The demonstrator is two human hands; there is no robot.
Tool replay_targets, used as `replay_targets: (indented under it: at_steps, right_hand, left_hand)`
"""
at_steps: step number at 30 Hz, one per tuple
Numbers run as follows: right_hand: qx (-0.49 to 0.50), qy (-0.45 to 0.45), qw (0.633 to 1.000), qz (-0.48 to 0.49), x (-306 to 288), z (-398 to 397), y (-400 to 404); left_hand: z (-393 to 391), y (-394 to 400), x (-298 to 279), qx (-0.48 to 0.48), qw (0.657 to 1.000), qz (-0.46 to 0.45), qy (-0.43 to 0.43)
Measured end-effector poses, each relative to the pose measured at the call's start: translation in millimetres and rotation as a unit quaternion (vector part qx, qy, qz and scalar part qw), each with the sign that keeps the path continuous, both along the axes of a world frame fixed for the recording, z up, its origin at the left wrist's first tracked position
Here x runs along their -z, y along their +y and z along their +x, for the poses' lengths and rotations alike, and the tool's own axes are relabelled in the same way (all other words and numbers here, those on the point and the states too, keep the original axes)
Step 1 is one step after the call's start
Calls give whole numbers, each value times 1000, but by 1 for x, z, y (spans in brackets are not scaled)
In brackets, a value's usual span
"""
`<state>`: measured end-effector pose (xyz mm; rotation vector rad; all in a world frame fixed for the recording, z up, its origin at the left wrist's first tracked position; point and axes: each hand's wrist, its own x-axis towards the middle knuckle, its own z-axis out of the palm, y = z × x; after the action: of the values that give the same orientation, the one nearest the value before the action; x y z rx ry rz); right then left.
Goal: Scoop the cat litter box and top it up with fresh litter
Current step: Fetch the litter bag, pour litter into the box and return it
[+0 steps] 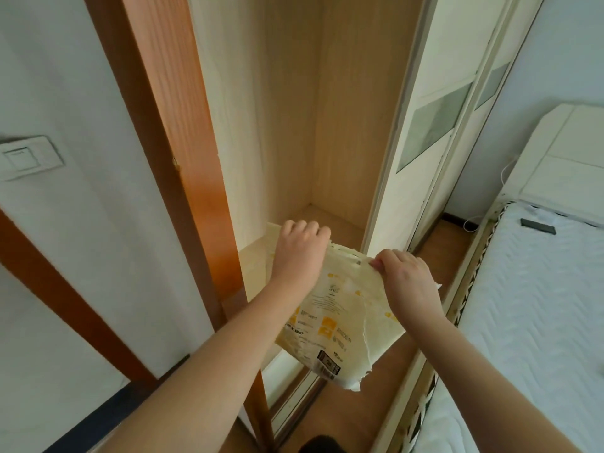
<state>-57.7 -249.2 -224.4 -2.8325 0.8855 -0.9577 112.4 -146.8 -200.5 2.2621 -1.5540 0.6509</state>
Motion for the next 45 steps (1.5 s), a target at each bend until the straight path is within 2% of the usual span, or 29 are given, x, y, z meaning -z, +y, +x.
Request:
replay_targets:
  at_steps: [7,10,15,21,26,33,37,39,41,45]
  right_hand:
    - [14,37,999,0,22,35,-33]
    - [-4,36,999,-7,36,48,-56]
    - [-35,47,997,-42,60,76,-107]
    - [-108,93,990,-11,74,119,-152]
    - [-134,126,982,40,83,165,-185]
    - [-161,157,972,70,80,242,-233]
    - [-159,196,963,98,83,284,-258]
    - [-139,225,954,139,84,306,-268]
    - [-105,253,946,175,93,327,-281]
    - [-64,244,941,224,112,363,-300]
  left_hand:
    - [28,-43,25,-49,996,67,41]
    - [44,-65,42,-68,991,87,70]
    - [64,-106,73,-144,978,68,134]
    - [108,-156,80,-200,959,96,174]
    - [152,-190,77,-212,957,140,139]
    - [235,-226,69,-125,969,215,3]
    - [277,-244,79,-98,968,219,-66]
    - [293,-251,88,-103,967,225,-64]
    - [303,-258,99,-124,961,247,-19]
    - [307,-267,123,-178,934,302,64]
